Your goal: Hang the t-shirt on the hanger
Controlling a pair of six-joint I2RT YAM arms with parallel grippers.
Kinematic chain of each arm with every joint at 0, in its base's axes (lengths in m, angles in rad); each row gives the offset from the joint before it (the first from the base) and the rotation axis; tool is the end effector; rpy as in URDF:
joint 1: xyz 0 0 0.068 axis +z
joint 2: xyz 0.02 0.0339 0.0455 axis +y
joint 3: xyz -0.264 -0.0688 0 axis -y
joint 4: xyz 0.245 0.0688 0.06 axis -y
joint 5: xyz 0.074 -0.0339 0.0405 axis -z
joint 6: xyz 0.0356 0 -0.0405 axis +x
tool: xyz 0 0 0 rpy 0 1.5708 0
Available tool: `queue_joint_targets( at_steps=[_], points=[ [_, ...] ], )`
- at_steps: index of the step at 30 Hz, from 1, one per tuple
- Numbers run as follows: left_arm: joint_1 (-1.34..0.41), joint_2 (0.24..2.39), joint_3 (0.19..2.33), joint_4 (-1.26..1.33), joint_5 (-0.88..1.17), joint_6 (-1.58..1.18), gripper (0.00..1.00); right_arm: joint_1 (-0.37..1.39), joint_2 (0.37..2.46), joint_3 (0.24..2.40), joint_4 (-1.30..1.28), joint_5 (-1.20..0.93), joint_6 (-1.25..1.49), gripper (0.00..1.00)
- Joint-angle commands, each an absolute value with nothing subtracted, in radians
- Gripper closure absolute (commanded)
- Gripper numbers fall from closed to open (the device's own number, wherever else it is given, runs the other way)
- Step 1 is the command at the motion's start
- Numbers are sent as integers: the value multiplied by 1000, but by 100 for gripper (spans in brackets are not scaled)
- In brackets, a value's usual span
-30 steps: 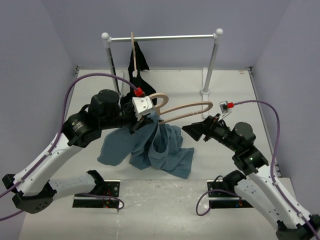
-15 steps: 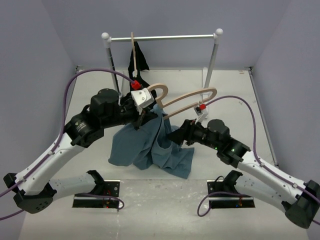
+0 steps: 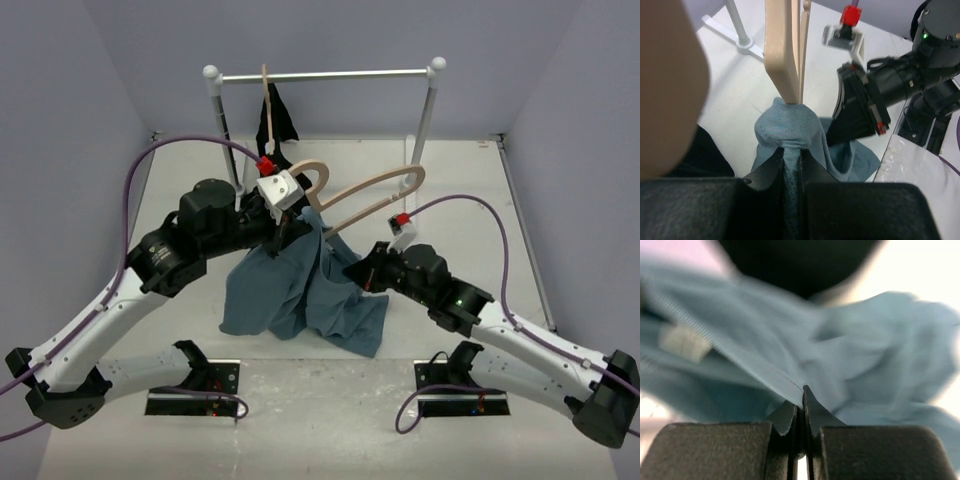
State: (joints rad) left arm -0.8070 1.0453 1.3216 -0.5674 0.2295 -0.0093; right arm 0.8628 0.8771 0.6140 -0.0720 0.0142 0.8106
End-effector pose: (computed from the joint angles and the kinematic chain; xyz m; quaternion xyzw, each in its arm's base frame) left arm 0.1401 -0.1580 0.4353 0.3725 0.7078 -0.3197 0.5080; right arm 0.1349 0.1568 0.2747 -0.0172 0.8149 0.4262 0.3924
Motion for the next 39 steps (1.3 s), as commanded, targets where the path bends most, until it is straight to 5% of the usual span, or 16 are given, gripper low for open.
queue_joint_targets(
  at_steps=[1, 8, 17, 25, 32, 39],
  points=[
    [-802, 969, 1345, -555, 218, -42, 100, 640, 706, 610, -235, 156, 717, 100],
    [-802, 812, 1217, -578, 333, 29, 100, 196, 730, 791, -355, -116, 533, 100],
    [-802, 819, 1076, -714, 337, 112, 100, -37, 852, 1115, -554, -268, 405, 100],
    [-804, 916, 1085, -682, 293, 76, 100, 35, 903, 1212, -572, -513, 464, 100],
    [-803, 1055, 1161, -503, 430, 11, 100, 425, 943, 1232, -543, -357, 556, 100],
    [-804, 1097, 1102, -309, 641, 17, 100, 621, 1108, 1339, -619, -317, 516, 98]
  ],
)
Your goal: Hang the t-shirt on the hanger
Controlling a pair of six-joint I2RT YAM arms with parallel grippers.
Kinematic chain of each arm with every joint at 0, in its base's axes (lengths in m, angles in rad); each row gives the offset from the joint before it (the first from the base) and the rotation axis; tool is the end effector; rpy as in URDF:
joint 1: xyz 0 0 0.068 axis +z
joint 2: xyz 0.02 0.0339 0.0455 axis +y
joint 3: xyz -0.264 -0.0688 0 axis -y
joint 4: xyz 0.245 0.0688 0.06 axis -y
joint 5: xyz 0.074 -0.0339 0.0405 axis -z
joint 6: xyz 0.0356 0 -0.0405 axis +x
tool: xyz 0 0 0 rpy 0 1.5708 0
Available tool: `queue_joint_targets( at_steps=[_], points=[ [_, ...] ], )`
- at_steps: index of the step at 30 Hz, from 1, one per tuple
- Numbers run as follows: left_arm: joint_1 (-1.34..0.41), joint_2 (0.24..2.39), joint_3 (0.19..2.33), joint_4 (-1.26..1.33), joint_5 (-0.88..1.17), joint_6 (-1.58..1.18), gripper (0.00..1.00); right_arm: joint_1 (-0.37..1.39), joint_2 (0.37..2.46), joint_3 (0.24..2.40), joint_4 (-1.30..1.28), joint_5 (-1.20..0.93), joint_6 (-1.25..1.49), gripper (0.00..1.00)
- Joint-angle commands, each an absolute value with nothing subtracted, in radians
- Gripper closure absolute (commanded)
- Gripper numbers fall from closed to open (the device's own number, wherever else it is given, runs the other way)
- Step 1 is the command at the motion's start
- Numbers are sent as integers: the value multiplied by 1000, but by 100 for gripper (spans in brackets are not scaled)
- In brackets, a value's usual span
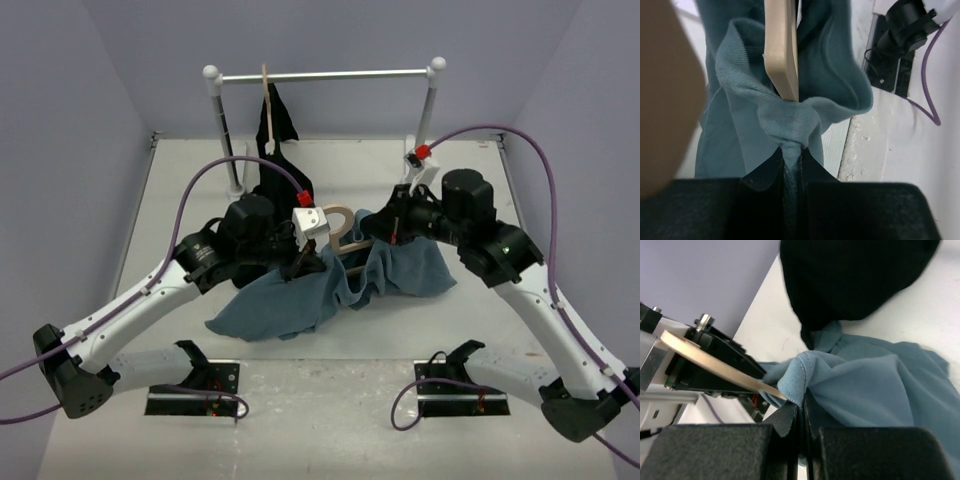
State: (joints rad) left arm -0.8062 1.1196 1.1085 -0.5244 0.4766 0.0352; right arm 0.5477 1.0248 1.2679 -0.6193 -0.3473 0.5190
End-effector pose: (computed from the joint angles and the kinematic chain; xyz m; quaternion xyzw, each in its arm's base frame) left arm 0.1553 -0.1855 0.3545 0.4515 0.7231 -0.3709 0.3684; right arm 0.1697 0.1177 0.4168 -0.1088 0.8129 0.4047 0.4044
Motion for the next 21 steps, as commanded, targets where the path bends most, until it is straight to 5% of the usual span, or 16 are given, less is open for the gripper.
queue_joint_targets(
  at_steps=[1, 6, 7, 8, 15, 21],
  points=[
    [-804, 1092, 1087, -282, 649, 16, 100, 623, 1122, 1333, -629, -330, 506, 96],
    [-804, 1087, 1050, -253, 701, 38, 100, 615, 1094, 1325, -704, -216, 449, 71],
    [-804, 1089, 1047, -263, 715, 46, 100, 605, 1063, 1329, -729, -181, 441, 49],
    [-804, 1088, 1044, -267, 717, 48, 100, 603, 1048, 1339, -746, -159, 435, 44],
    [-802, 1114, 1060, -332, 783, 75, 100, 598, 878, 1351, -727, -72, 313, 24],
    [-803, 1150, 1083, -359, 866, 103, 100, 503, 817, 1187, -425, -718, 263, 22]
  ],
)
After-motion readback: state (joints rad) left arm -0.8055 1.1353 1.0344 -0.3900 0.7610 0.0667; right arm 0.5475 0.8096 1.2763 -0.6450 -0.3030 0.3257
